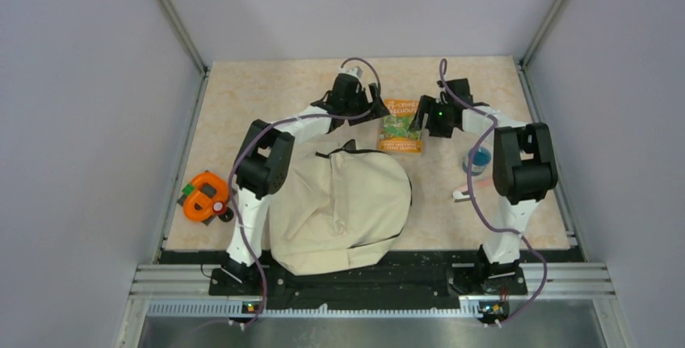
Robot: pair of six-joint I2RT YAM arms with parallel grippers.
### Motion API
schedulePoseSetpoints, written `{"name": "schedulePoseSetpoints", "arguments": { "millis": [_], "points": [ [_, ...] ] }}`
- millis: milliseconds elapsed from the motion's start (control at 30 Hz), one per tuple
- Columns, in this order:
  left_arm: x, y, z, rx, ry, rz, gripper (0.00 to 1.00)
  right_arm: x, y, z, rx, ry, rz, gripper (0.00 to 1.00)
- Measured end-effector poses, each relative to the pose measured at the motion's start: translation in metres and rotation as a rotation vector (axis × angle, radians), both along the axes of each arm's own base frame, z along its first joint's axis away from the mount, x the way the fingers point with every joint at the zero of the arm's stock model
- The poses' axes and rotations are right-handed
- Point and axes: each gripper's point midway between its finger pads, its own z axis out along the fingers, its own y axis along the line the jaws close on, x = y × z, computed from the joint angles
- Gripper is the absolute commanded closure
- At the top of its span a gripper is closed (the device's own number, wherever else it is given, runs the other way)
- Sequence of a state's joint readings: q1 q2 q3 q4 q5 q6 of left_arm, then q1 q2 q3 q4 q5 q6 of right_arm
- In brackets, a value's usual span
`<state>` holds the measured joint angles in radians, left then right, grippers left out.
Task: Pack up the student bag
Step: Pick up the book from the center of the board.
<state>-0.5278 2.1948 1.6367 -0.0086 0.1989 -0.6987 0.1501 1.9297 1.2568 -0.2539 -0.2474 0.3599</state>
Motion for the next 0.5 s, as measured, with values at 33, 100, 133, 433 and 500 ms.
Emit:
{"name": "schedulePoseSetpoints", "arguments": {
  "millis": [33, 100, 133, 433, 500],
  "points": [
    [-0.001, -0.004, -0.006, -0.004, 0.015, -0.007, 0.16, 0.003, 0.002, 0.004, 0.017, -0.008, 0.005, 0.25],
    [-0.001, -0.01, -0.015, -0.007, 0.036, -0.021, 0.16, 0.009, 0.005, 0.007, 0.042, -0.025, 0.014, 0.25],
    [-0.002, -0.013, -0.018, -0.008, 0.044, -0.028, 0.16, 0.011, 0.006, 0.006, 0.053, -0.028, 0.019, 0.25],
    [-0.014, -0.038, -0.031, -0.05, 0.101, -0.08, 0.18, 0.015, 0.021, 0.006, 0.148, -0.033, 0.056, 0.35],
    [-0.015, -0.04, -0.032, -0.074, 0.101, -0.083, 0.19, 0.015, 0.021, 0.007, 0.167, -0.029, 0.051, 0.39]
  ]
}}
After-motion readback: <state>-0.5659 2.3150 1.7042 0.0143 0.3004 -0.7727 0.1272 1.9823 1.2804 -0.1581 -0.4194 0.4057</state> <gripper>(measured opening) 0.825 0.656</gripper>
